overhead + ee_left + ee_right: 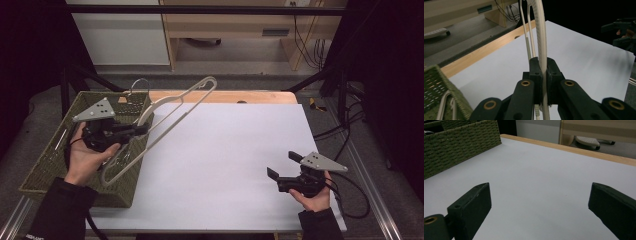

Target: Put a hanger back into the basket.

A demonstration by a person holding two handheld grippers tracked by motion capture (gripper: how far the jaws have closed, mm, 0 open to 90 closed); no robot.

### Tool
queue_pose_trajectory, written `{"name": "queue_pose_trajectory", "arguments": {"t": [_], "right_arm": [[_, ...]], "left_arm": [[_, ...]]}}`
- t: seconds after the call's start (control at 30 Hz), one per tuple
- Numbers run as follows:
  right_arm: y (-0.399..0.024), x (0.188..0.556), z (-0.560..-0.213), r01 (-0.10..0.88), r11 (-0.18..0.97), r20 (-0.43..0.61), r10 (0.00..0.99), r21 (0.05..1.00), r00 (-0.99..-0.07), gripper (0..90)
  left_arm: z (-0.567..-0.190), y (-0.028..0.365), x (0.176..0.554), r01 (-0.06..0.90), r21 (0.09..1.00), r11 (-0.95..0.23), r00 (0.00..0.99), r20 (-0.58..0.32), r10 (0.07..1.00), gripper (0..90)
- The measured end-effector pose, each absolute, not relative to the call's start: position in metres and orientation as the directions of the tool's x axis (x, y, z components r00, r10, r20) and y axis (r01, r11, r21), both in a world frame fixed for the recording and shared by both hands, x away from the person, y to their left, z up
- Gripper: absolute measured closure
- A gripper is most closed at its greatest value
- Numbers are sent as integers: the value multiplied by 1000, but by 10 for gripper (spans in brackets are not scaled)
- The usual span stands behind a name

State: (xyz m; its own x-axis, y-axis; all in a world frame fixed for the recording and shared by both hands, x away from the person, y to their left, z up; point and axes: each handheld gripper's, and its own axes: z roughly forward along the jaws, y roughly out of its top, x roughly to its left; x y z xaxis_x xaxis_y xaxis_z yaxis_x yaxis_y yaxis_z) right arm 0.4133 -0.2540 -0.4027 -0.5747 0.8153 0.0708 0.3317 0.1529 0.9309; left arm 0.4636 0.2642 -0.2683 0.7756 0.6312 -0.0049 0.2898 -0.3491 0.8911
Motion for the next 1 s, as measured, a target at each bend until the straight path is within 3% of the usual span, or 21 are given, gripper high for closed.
{"name": "queue_pose_trajectory", "arguments": {"t": [0.47, 1.0], "right_arm": [[-253, 414, -404, 334, 156, 69, 817, 929, -573, 55], [-252, 414, -404, 336, 159, 68, 816, 928, -574, 56]], "left_arm": [[-257, 337, 467, 318, 889, -329, 687, 23, 726, 853], [-281, 391, 464, 333, 852, -404, 643, 108, 758, 852]]}}
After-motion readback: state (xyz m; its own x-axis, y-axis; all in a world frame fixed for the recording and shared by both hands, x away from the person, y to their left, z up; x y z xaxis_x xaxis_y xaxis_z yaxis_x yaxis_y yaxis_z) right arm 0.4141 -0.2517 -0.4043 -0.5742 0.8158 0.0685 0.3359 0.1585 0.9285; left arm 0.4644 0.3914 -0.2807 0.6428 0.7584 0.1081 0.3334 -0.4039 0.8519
